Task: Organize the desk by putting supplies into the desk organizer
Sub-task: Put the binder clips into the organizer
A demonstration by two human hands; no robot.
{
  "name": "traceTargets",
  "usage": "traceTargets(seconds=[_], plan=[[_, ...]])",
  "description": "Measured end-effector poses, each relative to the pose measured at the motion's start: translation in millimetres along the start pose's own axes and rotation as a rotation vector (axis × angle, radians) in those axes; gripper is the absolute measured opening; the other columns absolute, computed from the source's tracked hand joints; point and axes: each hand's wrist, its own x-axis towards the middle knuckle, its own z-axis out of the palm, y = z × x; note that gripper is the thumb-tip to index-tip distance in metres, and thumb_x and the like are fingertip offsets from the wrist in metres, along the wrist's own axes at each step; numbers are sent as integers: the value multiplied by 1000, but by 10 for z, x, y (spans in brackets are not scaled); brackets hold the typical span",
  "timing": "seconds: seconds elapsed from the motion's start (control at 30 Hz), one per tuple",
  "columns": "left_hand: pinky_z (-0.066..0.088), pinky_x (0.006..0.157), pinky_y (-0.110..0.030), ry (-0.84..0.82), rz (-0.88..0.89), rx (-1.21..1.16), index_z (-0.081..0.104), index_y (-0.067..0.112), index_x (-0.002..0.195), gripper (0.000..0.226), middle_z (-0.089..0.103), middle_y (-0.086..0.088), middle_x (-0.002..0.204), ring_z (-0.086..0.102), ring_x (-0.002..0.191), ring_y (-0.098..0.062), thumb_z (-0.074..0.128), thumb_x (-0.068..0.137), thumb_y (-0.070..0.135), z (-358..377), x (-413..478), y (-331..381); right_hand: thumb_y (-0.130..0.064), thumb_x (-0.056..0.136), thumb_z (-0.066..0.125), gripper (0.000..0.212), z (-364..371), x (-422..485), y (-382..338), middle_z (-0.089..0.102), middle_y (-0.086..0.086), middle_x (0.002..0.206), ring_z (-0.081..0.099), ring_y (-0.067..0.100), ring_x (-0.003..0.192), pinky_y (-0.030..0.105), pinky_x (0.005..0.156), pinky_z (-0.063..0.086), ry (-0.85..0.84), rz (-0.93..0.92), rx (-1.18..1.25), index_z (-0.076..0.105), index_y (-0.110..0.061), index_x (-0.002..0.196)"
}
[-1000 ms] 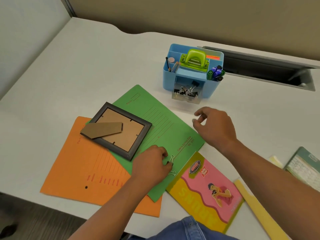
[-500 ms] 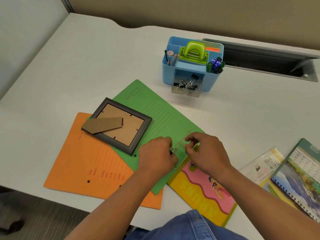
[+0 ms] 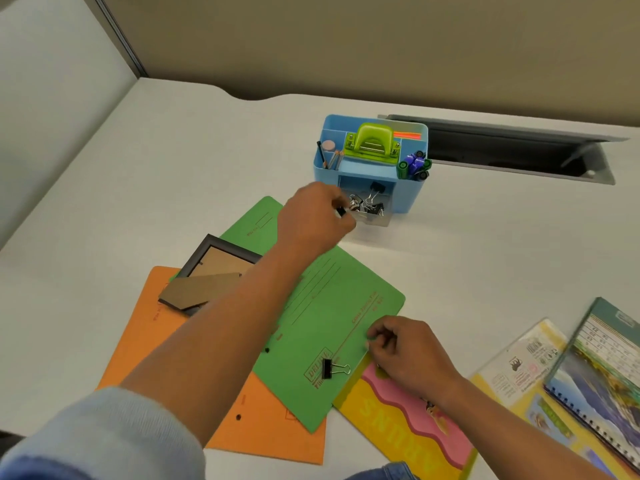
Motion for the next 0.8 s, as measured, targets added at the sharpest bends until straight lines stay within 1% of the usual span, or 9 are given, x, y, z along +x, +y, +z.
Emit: traceTargets(seconds=[0.1, 0.2, 0.27, 0.37, 0.43, 0.5, 0.57, 0.67, 0.8], plan=[[53, 71, -31, 12, -9, 23, 72, 30, 94, 16, 70, 10, 96, 64, 87, -15, 70, 78, 31, 69, 274, 28, -25, 84, 69, 6, 8, 2, 24, 64, -14, 69, 59, 3, 57, 25, 62, 52, -3, -7, 19, 68, -27, 90], [53, 80, -35, 38, -34, 25, 69, 26, 109, 28, 69, 7, 109, 63, 99, -18, 69, 81, 31, 141, 370, 26, -29, 84, 70, 8, 7, 14, 46, 63, -16, 72, 57, 2, 60, 22, 63, 50, -16, -23, -7, 67, -29, 91], [52, 83, -34, 90, -38, 1, 67, 25, 114, 29, 67, 7, 115, 61, 104, -17, 66, 85, 30, 157, 310, -13, -31, 84, 70, 9, 0, 30, 58, 63, -16, 73, 58, 2, 62, 22, 63, 50, -22, -25, -17, 67, -30, 92], [45, 77, -26, 99, -45, -52, 66, 24, 115, 26, 67, 9, 112, 60, 96, -13, 61, 89, 28, 156, 35, -130, -31, 85, 70, 9, -5, 38, 58, 63, -17, 72, 59, 1, 63, 23, 64, 51, -26, -26, -33, 67, -30, 93], [46, 76, -25, 20, -44, -58, 66, 26, 114, 25, 67, 12, 109, 56, 78, -9, 62, 89, 27, 159, -256, -238, -30, 85, 70, 9, -10, 45, 51, 63, -16, 71, 59, 2, 63, 25, 64, 52, -25, -25, -46, 67, -30, 93], [48, 76, -25, -123, -14, -27, 67, 30, 110, 25, 66, 15, 107, 49, 71, -5, 66, 86, 29, 174, -610, -359, -29, 84, 70, 9, -9, 52, 52, 63, -16, 70, 60, 1, 64, 28, 66, 52, -21, -29, -59, 68, -30, 93], [46, 75, -24, -295, 25, 21, 65, 34, 110, 30, 62, 17, 107, 49, 76, -2, 70, 81, 34, 194, -993, -462, -29, 84, 69, 8, -6, 58, 54, 63, -17, 69, 58, 0, 64, 28, 66, 51, -9, -36, -75, 68, -30, 92], [50, 80, -27, -481, 45, 94, 63, 37, 115, 43, 60, 18, 110, 57, 94, -3, 73, 73, 46, 247, -1452, -572, -30, 84, 69, 7, 6, 66, 57, 62, -18, 68, 57, -1, 63, 26, 65, 50, 6, -45, -98, 68, -30, 91], [50, 79, -26, -540, 75, 146, 59, 39, 119, 58, 57, 20, 110, 56, 99, -1, 74, 66, 57, 321, -1719, -677, -30, 85, 69, 7, 12, 72, 54, 63, -18, 69, 58, -1, 64, 25, 64, 48, 0, -43, -113, 67, -31, 91]])
